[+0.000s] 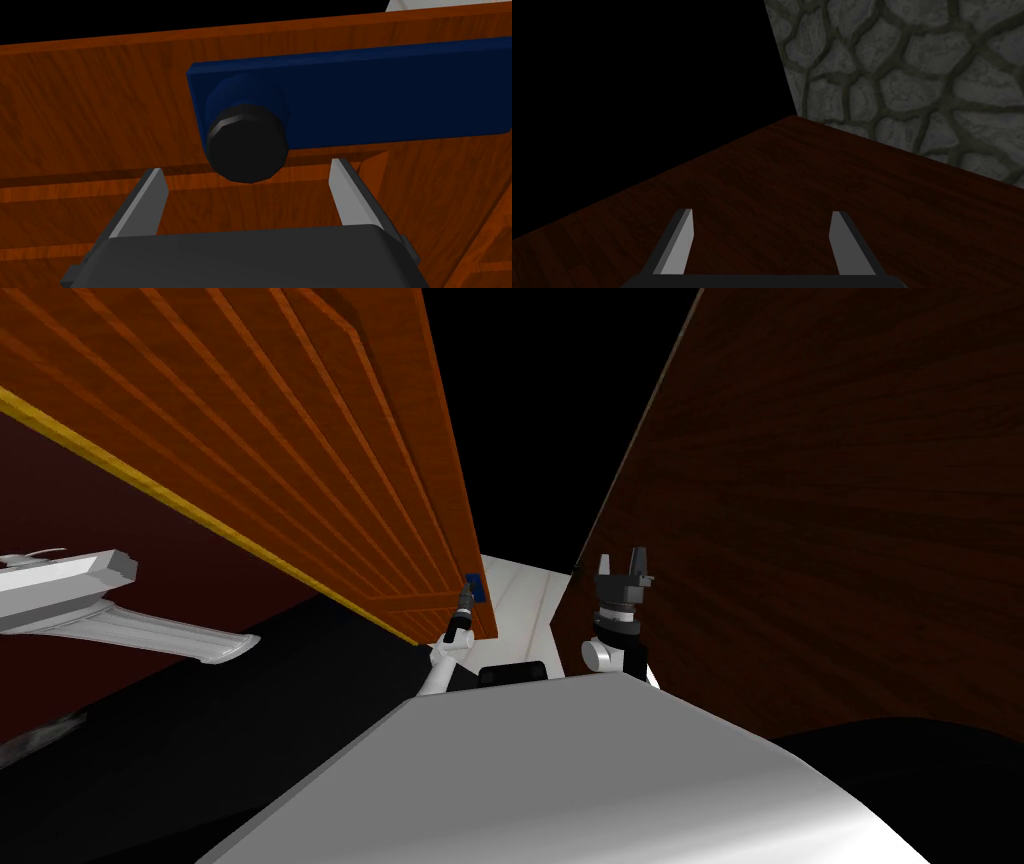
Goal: Push the door open
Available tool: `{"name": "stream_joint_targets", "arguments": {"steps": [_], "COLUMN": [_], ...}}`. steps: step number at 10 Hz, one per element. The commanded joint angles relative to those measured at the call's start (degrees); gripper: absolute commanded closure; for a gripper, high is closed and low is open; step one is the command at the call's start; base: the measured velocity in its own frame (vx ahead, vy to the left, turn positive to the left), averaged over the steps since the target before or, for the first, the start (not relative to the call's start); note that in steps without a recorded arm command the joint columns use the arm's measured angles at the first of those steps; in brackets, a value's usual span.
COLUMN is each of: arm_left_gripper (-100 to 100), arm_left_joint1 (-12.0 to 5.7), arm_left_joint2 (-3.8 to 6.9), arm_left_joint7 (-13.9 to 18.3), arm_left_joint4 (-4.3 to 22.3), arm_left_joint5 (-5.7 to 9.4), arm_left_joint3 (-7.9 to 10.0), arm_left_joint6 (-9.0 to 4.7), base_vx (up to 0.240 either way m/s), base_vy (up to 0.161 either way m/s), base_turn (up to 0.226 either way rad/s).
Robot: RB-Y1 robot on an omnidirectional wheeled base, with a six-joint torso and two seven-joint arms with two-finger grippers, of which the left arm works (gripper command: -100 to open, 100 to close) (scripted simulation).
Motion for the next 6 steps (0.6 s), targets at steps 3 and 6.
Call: {"name": "stream_joint_targets", "arguments": {"steps": [3,6], "arm_left_gripper": [100,100], "arm_left_joint1": [-0.11,-0.11], "arm_left_joint2": [-0.20,-0.20], "arm_left_joint7": [0.0,0.0], "arm_left_joint4": [0.2,0.2], "arm_left_joint5": [-0.02,-0.02], "arm_left_joint3": [0.16,0.16], "arm_left_joint6": [-0.22,-0.22], "base_vx": [0.120,-0.034], "base_vy": [-0.006,0.002], "base_turn": [-0.008,-0.002]}}
